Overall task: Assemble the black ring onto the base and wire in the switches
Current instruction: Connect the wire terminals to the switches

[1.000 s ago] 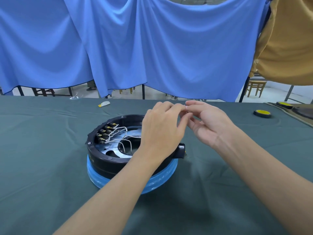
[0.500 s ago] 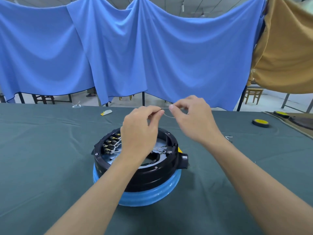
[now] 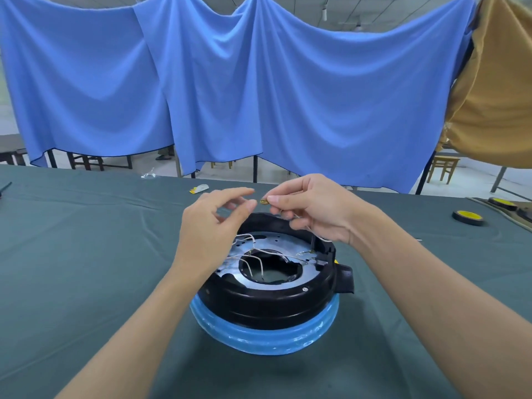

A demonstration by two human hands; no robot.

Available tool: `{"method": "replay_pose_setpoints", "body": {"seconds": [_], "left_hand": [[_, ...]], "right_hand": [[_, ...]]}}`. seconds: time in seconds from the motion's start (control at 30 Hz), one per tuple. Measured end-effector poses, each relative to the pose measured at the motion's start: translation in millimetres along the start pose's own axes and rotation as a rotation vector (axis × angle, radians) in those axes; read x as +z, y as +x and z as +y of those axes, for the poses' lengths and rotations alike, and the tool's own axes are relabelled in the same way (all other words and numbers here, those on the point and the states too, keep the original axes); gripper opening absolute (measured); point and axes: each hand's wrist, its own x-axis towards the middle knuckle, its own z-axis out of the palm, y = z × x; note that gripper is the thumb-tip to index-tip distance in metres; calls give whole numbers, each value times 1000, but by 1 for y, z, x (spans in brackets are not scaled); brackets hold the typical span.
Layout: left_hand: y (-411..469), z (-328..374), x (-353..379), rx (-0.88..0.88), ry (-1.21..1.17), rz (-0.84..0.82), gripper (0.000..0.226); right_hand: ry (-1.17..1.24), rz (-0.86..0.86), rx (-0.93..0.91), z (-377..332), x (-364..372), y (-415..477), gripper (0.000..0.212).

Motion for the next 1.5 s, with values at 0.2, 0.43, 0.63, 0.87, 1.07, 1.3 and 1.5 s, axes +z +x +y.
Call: {"method": "replay_pose_setpoints", "body": {"seconds": [0.2,0.43,0.63,0.87,1.07,1.3,1.5], "left_hand": [[-7,-48,-25,-422,-109,159,15],[-20,-62,-27,-622,-272,-26,26],[-24,-65,-22,-649,-334,23,36],[-28,-61,-17,-682,-345,133,36],[-30,-58,-16,-681,-312,168,27],[-30,-59,-17,-670,-290,175,17],[-29,-58,-15,-668,-286,211,17]], "right_hand": [[-291,111,22,17,21,19,5],[-697,143,14,26,44,33,15],[-1029,127,61,27,53,36,33],[-990,178,-166,33,47,33,25],[-1127,108,-239,31,55,30,16],[-1337,125,-223,40,73,34,16],[-1346,180,-214,44,77,36,13]]}}
